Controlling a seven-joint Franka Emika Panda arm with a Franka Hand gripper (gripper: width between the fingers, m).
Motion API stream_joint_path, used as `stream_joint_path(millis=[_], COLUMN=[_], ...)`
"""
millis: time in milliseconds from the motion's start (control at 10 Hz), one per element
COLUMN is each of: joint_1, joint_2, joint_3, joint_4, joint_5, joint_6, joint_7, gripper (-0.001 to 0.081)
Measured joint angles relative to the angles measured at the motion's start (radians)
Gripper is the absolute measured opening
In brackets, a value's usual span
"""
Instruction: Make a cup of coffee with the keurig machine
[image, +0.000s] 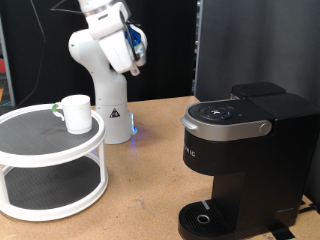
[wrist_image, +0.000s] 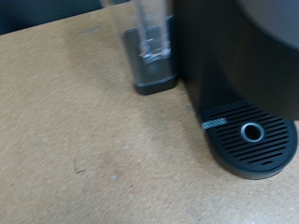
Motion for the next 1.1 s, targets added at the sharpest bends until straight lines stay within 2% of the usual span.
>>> stream_joint_path(millis=[200, 300, 400, 500, 600, 700, 900, 1100], joint_1=[-0.028, -0.043, -0.042, -0.044, -0.053, -0.071, -0.108, -0.127], joint_2=[-0.047, -0.066, -0.064, -0.067, -0.084, -0.11, -0.166, -0.224], joint_3=[-0.03, -0.03, -0.03, -0.032, -0.033, -0.033, -0.053, -0.101], joint_4=[0.003, 0.004, 0.002, -0.01, -0.041, -0.074, -0.102, -0.104], joint_5=[-0.053, -0.068, -0.067, -0.031, 0.019, 0.057, 0.078, 0.073], joint_6=[-0.115, -0.148, -0.145, -0.087, 0.015, 0.079, 0.068, -0.027], joint_7=[-0.035, -0.035, -0.034, -0.027, 0.0, 0.037, 0.055, 0.027], gripper=[0.0001, 0.0001, 0.0001, 0.0001, 0.0001, 0.0001, 0.0001, 0.0001])
